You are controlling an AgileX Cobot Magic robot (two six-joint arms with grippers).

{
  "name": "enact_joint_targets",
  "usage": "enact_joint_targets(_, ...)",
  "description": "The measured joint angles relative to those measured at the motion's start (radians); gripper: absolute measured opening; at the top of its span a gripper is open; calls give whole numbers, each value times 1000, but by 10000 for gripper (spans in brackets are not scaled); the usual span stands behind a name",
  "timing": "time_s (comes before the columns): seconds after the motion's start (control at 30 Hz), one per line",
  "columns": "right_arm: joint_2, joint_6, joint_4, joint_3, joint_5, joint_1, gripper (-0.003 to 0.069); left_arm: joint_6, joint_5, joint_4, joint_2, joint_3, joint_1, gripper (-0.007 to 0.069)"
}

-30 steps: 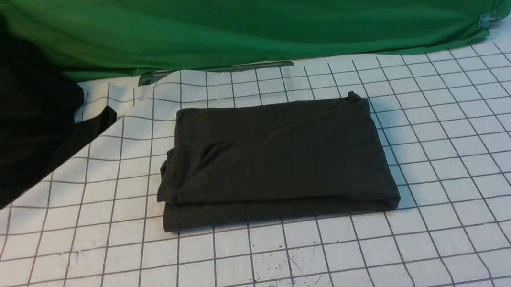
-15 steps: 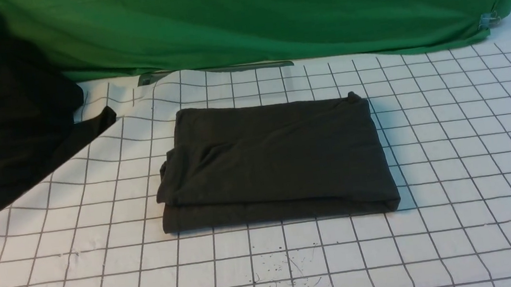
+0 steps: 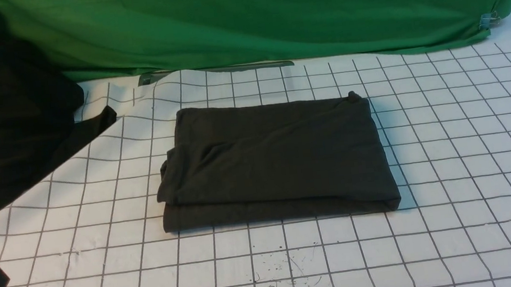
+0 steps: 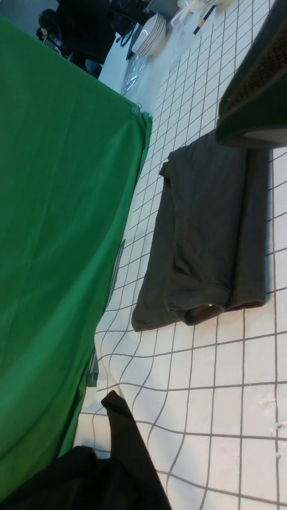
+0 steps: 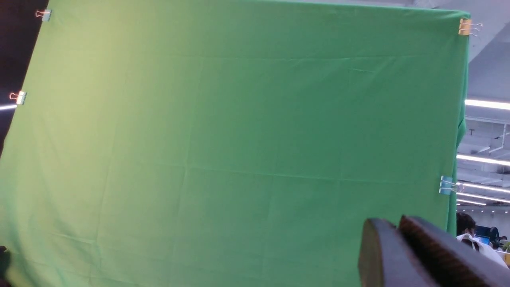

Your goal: Fold a long-sleeved shirt over a white checkered tablecloth.

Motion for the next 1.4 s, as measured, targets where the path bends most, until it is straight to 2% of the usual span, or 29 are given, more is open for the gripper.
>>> enact_joint_targets(0.23, 0, 0, 0, 0, 0, 0, 82, 0, 0, 3, 0, 0, 0, -3)
enact_joint_targets(0.37, 0, 0, 0, 0, 0, 0, 91, 36, -2, 64, 1, 4, 0, -3)
enact_joint_targets(0.47, 0, 0, 0, 1, 0, 0, 99, 122, -31, 122, 0, 42, 5, -3)
enact_joint_targets(0.53, 0, 0, 0, 1, 0, 0, 108, 265, -66, 120, -24, 119, 69, -3)
enact_joint_targets(0.63, 0, 0, 0, 1, 0, 0, 111, 323, -99, 100, -54, 187, 132, -3)
enact_joint_targets(0.67, 0, 0, 0, 1, 0, 0, 116, 338, -128, 96, -83, 250, 185, -3)
enact_joint_targets(0.8, -1, 0, 0, 1, 0, 0, 125, 342, -137, 113, -100, 323, 249, -2)
enact_joint_targets(1.4, -1, 1, 0, 1, -2, 0, 165, 339, -156, 208, -100, 328, 238, 1)
